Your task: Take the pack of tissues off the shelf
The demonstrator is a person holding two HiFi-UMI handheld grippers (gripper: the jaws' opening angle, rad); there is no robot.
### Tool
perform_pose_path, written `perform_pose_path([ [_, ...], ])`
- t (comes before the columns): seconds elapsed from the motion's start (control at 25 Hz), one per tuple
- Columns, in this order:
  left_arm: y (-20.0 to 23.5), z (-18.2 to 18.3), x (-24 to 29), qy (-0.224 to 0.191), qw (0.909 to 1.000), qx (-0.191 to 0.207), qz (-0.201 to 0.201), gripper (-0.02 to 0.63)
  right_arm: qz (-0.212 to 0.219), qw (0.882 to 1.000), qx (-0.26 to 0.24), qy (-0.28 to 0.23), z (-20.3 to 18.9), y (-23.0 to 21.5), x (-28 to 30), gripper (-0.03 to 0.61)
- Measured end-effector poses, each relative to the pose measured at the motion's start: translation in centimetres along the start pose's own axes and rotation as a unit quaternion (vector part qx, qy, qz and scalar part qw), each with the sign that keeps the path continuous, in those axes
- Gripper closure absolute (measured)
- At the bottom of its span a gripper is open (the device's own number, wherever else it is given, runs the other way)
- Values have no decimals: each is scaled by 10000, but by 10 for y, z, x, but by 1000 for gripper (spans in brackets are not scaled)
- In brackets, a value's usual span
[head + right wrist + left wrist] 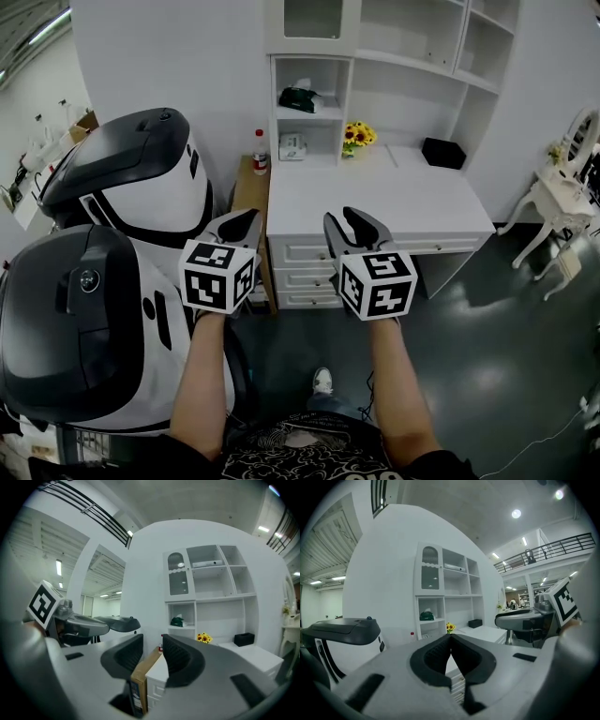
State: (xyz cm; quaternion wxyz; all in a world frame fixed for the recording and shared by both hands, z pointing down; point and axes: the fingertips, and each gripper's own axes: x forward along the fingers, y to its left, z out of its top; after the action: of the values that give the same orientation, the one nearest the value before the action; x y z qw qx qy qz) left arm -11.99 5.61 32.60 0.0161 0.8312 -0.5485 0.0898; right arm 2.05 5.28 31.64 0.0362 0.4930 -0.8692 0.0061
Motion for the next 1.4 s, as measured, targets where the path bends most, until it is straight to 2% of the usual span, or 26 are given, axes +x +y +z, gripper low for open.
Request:
perform_pose_path([
  [0.16, 6, 5, 43, 67, 10000, 12, 29, 609, 65, 10000, 20, 33, -1, -30, 32, 422],
  [0.4, 13, 17, 103, 150, 9998, 26, 108, 609, 268, 9996, 90, 96, 1, -72, 77, 324],
  [0.6, 17, 23, 144, 216, 9996, 8, 197, 609, 486, 9986, 196, 118, 5, -101, 106, 278],
  [1.0, 26, 30, 200, 297, 9988, -15, 378, 609, 848, 9961, 243, 78, 11, -143, 145, 282],
  [1.4, 32, 37, 222, 365, 9978, 74, 541, 609, 1050, 9940, 290, 117, 15, -159, 170, 282],
])
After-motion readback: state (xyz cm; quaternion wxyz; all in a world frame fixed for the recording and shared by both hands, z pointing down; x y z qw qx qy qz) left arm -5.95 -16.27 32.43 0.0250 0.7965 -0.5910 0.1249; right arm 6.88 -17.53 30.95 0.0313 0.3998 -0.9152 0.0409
